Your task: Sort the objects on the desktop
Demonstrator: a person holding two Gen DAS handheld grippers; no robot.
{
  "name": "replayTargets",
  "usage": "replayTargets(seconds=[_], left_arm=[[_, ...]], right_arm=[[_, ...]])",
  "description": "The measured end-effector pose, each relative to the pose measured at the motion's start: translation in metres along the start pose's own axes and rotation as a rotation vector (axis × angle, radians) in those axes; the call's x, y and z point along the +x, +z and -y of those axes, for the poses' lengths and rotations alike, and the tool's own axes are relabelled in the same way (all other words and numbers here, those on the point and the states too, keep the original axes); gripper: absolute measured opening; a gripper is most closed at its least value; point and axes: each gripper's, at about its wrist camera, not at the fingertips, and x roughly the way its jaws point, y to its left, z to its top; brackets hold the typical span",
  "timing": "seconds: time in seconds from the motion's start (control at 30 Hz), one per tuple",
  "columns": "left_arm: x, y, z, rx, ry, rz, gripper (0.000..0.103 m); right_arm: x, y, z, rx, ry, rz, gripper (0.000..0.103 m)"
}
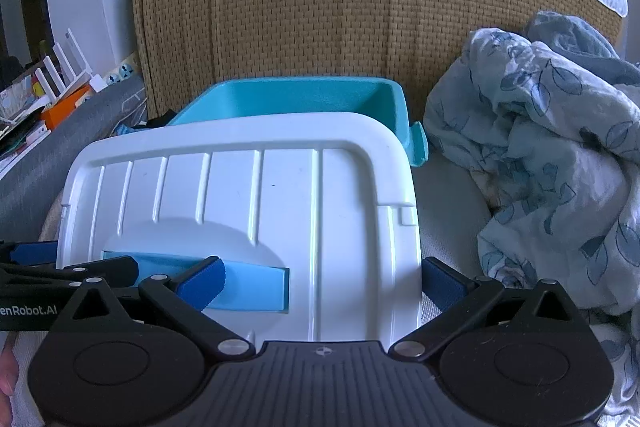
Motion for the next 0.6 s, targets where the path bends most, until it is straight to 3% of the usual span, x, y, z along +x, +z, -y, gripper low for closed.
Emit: replayTargets(seconds=[0.6], left_arm=[[0.011,0.033,0.005,0.001,0.008,0.043,0.103]], right_arm=[[0.013,0.034,0.008,0.007,0.006,0.017,0.103]])
